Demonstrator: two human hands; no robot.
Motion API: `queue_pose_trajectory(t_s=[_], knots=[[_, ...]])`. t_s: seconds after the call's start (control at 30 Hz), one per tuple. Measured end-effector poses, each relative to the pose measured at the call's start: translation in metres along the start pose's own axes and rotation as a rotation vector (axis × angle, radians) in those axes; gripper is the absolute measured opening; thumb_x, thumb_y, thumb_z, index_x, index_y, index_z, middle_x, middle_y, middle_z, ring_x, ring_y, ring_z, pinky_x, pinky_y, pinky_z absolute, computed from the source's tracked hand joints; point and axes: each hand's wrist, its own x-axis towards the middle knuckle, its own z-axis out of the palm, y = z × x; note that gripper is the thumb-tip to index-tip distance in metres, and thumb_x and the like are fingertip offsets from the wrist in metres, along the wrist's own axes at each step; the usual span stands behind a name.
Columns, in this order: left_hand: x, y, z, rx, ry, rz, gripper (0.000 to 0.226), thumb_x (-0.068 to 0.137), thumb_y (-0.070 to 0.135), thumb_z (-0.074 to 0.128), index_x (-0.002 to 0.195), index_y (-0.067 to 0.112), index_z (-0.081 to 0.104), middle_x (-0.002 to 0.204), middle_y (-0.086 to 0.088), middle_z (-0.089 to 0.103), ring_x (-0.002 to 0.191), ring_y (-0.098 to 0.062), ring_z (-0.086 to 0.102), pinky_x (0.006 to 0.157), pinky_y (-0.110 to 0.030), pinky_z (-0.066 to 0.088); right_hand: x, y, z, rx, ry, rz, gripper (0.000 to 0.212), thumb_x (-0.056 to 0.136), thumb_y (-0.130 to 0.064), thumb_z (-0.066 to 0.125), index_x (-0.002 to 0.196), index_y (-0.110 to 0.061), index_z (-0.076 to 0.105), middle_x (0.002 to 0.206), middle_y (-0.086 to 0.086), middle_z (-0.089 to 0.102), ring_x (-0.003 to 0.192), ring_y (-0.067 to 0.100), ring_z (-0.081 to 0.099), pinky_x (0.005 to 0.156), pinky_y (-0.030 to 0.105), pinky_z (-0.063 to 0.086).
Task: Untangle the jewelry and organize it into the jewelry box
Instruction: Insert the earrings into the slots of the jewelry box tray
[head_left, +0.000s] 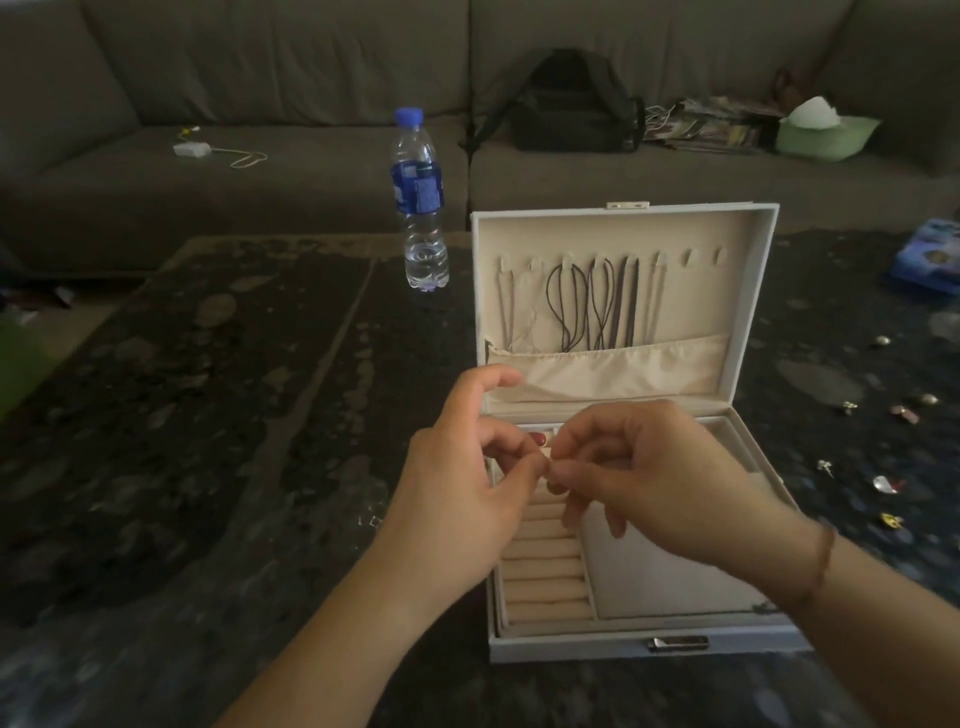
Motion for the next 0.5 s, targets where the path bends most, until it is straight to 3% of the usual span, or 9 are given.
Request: queue_pose_trajectory(t_s=[0.1, 0.2, 0.3, 0.37, 0.5], knots=[[0.003, -0.005, -0.005, -0.033, 0.010, -0.022, 0.050, 0.089, 0.017, 0.071, 0.126, 0.038, 0.046, 0.083, 0.018, 0.072, 0.079, 0.000, 0.067, 0.077, -0.015, 0.050, 0.010, -0.004, -0.001, 0.099, -0.080, 0.142, 0.005, 0.089, 0.000, 0.065, 0.094, 0.003, 0.066, 0.078, 0.016, 0.074, 0.066, 0.022, 0.073, 0.052, 0.027, 0.056], [0.008, -0.014, -0.013, -0.060, 0.131, -0.046, 0.046, 0.091, 0.007, 0.064, 0.122, 0.038, 0.049, 0.086, 0.018, 0.072, 0.079, -0.004, 0.067, 0.075, -0.014, 0.050, 0.021, -0.001, -0.001, 0.179, -0.095, 0.303, 0.008, 0.090, 0.002, 0.062, 0.095, 0.007, 0.065, 0.082, 0.019, 0.074, 0.067, 0.022, 0.073, 0.063, 0.030, 0.059], [0.011, -0.019, -0.018, -0.092, 0.171, -0.097, 0.047, 0.091, 0.001, 0.060, 0.122, 0.036, 0.051, 0.088, 0.015, 0.070, 0.084, -0.001, 0.066, 0.076, -0.010, 0.049, 0.029, 0.000, -0.005, 0.132, -0.117, 0.370, 0.008, 0.090, 0.000, 0.063, 0.094, 0.004, 0.068, 0.076, 0.014, 0.073, 0.059, 0.021, 0.069, 0.051, 0.026, 0.055], [0.011, -0.021, -0.019, -0.105, 0.165, -0.115, 0.046, 0.092, 0.001, 0.059, 0.122, 0.035, 0.052, 0.088, 0.014, 0.069, 0.085, -0.001, 0.066, 0.074, -0.009, 0.048, 0.031, -0.001, -0.005, 0.005, -0.113, 0.372, 0.007, 0.089, -0.005, 0.066, 0.090, 0.000, 0.071, 0.066, 0.012, 0.063, 0.051, 0.021, 0.055, 0.040, 0.025, 0.043], [0.012, -0.022, -0.018, -0.135, 0.157, -0.117, 0.044, 0.092, 0.001, 0.059, 0.119, 0.035, 0.054, 0.088, 0.011, 0.070, 0.084, -0.004, 0.066, 0.074, -0.010, 0.049, 0.034, 0.000, 0.000, -0.087, -0.074, 0.404, 0.007, 0.086, -0.011, 0.072, 0.084, -0.005, 0.075, 0.057, 0.007, 0.045, 0.039, 0.011, 0.034, 0.038, 0.018, 0.026]])
